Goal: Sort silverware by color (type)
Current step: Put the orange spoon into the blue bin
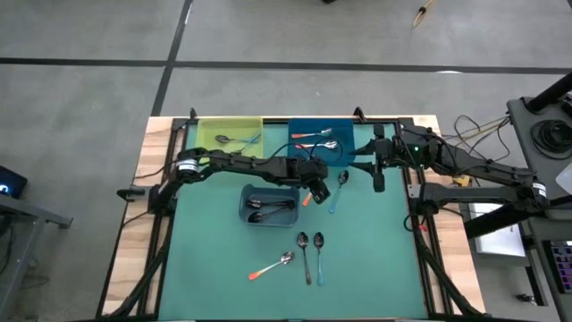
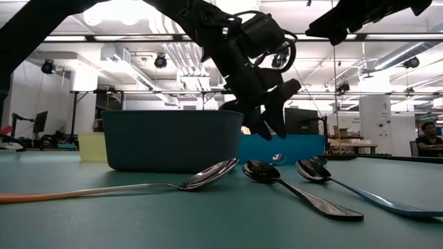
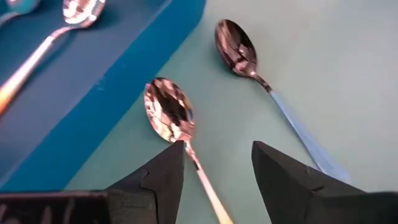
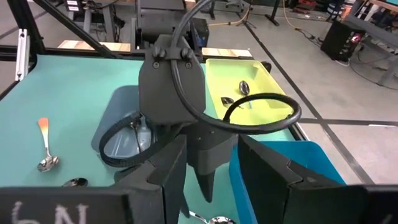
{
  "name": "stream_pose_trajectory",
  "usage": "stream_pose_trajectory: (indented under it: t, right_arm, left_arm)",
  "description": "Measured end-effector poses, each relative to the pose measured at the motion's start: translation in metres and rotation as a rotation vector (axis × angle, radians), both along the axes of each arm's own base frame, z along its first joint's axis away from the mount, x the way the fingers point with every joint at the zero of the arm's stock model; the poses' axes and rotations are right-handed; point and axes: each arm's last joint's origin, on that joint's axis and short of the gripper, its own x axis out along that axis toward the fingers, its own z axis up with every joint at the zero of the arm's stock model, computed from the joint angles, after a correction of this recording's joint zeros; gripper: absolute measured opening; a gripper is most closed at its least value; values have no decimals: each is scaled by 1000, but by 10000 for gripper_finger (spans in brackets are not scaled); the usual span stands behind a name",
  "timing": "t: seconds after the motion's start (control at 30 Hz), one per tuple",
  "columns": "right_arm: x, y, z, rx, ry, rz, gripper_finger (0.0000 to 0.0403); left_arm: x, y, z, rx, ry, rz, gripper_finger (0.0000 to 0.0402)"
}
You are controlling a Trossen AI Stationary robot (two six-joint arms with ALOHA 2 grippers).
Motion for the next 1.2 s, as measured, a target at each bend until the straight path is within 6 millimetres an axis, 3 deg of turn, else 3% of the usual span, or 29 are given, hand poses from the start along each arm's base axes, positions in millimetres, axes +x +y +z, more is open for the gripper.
stream_pose_trajectory:
  t: [0.47, 0.77, 1.2]
  right_arm:
    - [0, 0, 0, 1, 0, -1, 137]
    - [0, 0, 0, 2, 1, -1, 137]
    - [0, 0, 0, 2, 2, -9, 137]
  left_arm:
    - [0, -6, -1, 90, 48, -101, 170]
    - [5, -6, -31, 80, 98, -96, 170]
    - [4, -4, -36, 114, 117, -66, 168]
